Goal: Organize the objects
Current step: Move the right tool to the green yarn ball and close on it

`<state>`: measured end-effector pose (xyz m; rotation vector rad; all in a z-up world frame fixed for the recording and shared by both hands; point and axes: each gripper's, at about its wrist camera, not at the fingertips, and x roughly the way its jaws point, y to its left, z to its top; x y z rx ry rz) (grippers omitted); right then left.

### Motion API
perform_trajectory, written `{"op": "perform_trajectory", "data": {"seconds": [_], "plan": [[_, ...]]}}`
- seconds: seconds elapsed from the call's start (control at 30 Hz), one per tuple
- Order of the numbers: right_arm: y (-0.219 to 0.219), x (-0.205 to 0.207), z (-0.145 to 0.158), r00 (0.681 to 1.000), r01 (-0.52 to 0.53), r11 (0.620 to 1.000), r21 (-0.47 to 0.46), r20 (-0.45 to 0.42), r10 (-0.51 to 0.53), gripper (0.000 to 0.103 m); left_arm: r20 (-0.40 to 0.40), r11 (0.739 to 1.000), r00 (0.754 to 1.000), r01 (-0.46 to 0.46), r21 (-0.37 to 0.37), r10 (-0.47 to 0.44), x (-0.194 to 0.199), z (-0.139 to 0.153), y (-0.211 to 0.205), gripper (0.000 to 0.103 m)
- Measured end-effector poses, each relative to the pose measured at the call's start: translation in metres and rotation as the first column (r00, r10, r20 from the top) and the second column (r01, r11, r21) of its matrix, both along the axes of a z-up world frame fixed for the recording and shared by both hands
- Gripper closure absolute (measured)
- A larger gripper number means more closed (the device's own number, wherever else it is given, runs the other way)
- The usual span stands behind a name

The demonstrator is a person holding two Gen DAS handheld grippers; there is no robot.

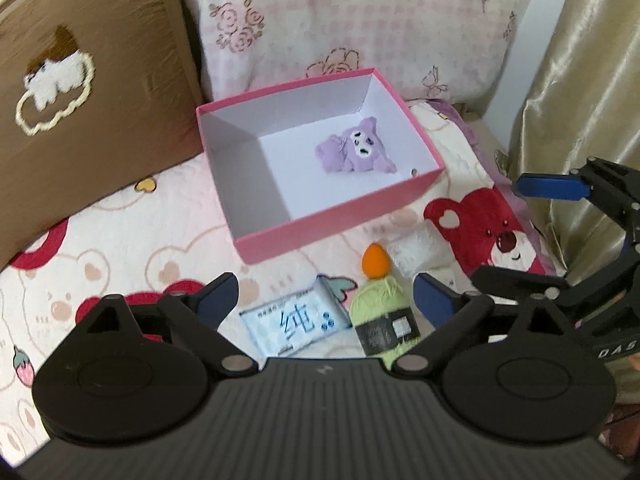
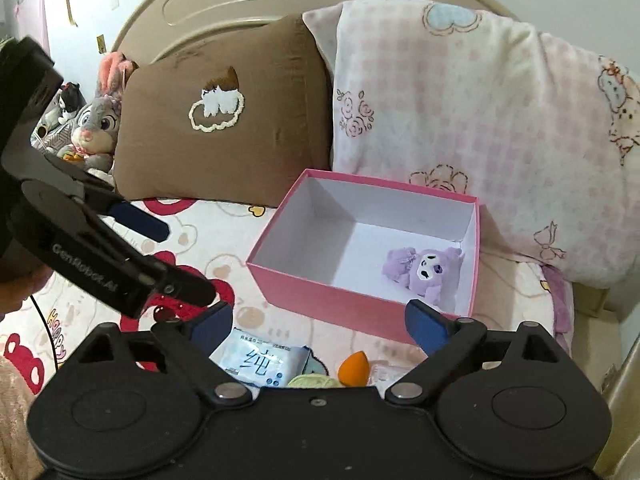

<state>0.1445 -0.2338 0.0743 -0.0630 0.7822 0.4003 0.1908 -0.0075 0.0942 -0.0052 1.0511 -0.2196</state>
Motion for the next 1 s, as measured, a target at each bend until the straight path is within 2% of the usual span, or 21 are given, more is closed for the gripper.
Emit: {"op": "perform_trajectory", "data": {"seconds": [0.27,0.47,0.63,1.0], "plan": [[0.004,-0.035,-0.018,0.997,-0.005,0.999,0.045,-0.076,0.008,0.008,-0.011,0.999,1.000,-0.024,-0.040,0.023,-0.037,-0.013,0.011,0.006],[0.011,-0.061,-0.036,0.994,-0.015,0.999,0.031,-0.110,0.018,0.008,-0.031,0.997,0.999,-0.030,-0.078,0.027,-0.056,-0.028,0.012,0.006],[0.009,-0.075,-0.043,0.993,-0.014,0.999,0.041,-0.114,0.019,0.008,-0.033,0.997,0.999,-0.023,-0.074,0.021,-0.068,-0.038,0.008,0.006],[0.013,-0.081,-0.076,0.992,-0.034,0.998,0.044,-0.123,0.040,0.008,-0.056,0.985,0.998,-0.034,-0.166,0.025,-0.073,-0.074,0.003,0.006]]}}
